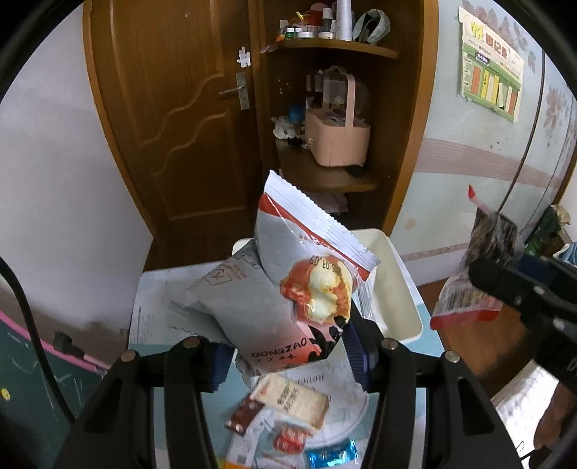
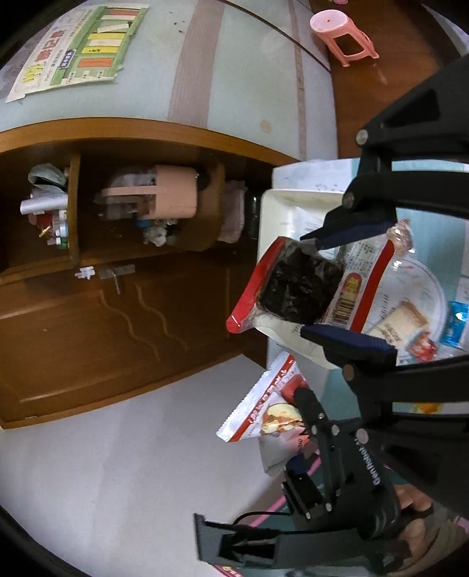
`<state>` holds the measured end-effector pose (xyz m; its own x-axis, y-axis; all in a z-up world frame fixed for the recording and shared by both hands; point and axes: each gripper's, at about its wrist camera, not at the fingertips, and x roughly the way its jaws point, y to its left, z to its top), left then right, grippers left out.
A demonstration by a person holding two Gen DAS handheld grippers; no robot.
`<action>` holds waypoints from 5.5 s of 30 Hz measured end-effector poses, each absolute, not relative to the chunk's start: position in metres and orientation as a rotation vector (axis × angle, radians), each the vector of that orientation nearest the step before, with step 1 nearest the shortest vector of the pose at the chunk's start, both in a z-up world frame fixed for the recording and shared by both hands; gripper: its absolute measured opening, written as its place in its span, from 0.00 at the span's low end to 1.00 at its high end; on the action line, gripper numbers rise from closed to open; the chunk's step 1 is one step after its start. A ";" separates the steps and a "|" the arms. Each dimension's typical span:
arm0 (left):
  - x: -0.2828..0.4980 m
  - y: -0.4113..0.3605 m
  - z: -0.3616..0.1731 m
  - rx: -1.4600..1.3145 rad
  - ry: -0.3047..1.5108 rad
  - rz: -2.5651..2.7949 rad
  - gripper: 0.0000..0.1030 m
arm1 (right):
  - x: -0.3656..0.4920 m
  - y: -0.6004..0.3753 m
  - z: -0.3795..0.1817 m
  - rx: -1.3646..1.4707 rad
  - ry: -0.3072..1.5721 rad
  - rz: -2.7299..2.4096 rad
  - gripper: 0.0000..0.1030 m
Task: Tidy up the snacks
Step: 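Lift both bags and carry them over the white tray, then lower both bags into the tray and open both grippers, then move both tools back over the snacks on the table, then grasp the Lipo cookies bag with the right gripper while the left grasps the orange-and-white bar, then lift the cookies bag and the bar and carry them over the tray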
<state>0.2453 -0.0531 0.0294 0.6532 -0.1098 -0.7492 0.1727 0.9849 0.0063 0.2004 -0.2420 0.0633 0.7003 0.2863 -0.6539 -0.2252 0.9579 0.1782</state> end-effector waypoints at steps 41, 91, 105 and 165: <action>0.371 -0.062 -0.089 0.093 1.072 -0.153 0.83 | 0.343 -0.227 -0.049 0.108 1.044 0.129 0.49; 0.182 0.007 -0.060 0.039 1.015 -0.221 0.90 | 0.163 -0.207 -0.034 0.130 1.030 0.256 0.62; 0.082 0.007 -0.132 0.094 1.112 -0.258 0.90 | 0.051 -0.178 -0.145 0.021 1.241 0.347 0.62; 0.132 0.029 -0.140 -0.007 1.180 -0.239 0.36 | 0.062 -0.172 -0.143 0.121 1.194 0.346 0.44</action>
<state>0.1316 0.0294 -0.1404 0.3586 -0.1893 -0.9141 0.1817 0.9747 -0.1305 0.0617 -0.1722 -0.1430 0.3226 0.3262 -0.8885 -0.1992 0.9411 0.2732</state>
